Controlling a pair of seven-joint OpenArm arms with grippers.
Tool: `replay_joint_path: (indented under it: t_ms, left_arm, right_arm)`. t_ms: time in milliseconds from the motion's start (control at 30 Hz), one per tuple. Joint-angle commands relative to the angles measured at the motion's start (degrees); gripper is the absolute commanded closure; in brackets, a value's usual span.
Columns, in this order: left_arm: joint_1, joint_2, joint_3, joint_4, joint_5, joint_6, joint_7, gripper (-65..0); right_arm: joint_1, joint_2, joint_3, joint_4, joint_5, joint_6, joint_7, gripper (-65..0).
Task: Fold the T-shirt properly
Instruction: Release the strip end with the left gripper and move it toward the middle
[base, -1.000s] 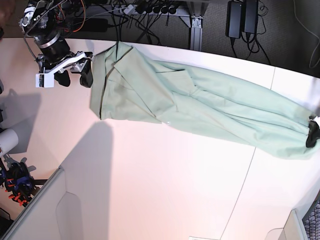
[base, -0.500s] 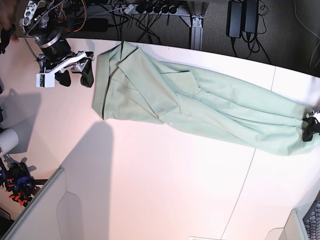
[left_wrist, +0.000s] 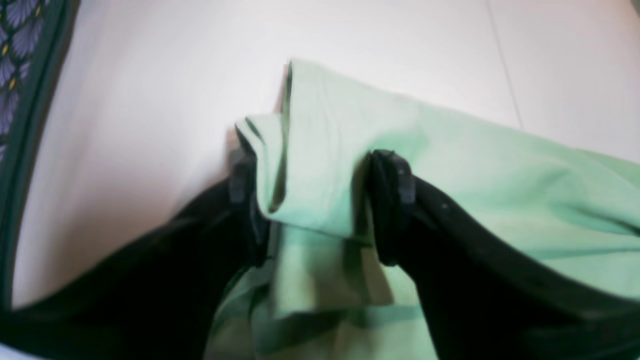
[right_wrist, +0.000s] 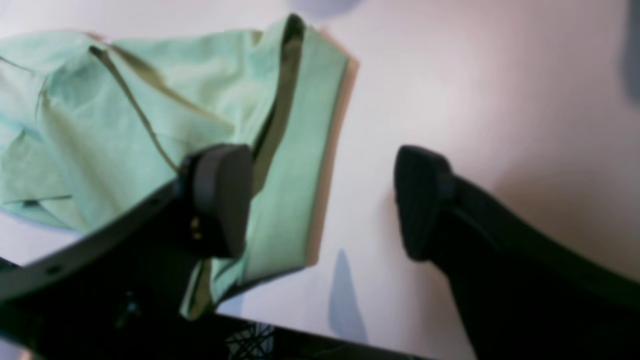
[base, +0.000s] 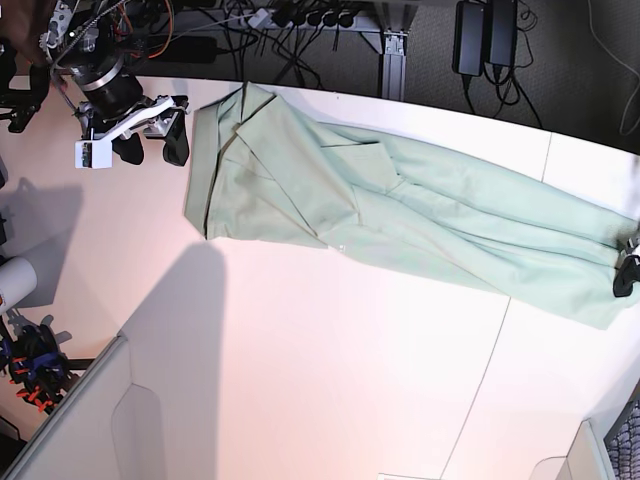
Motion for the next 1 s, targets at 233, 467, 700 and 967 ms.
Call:
replay_joint_path:
  t_ms: [233,467,700,967]
  left_arm:
    - [-0.9,-1.1,12.9,0.1,8.8,-0.5,-4.8,-33.3]
    - [-0.9,-0.9,12.8,0.1,8.6,1.8,-4.7,-30.4]
    - [-0.1,-0.2,12.8,0.1,8.0,1.8,-4.8,0.0]
    - [-0.1,-0.5,8.7,2.4,8.0,1.8,-7.7,0.0]
  right_arm:
    - [0.2,0.8,0.4,1.0,0.7,0.0,1.1,-43.7]
    - [0.2,0.8,0.4,1.0,0.8,0.0,0.9,-43.7]
    - [0.2,0.8,0.4,1.0,0.8,0.0,1.0,-43.7]
    - [0.2,0.8,0.4,1.0,0.8,0.0,1.0,-43.7]
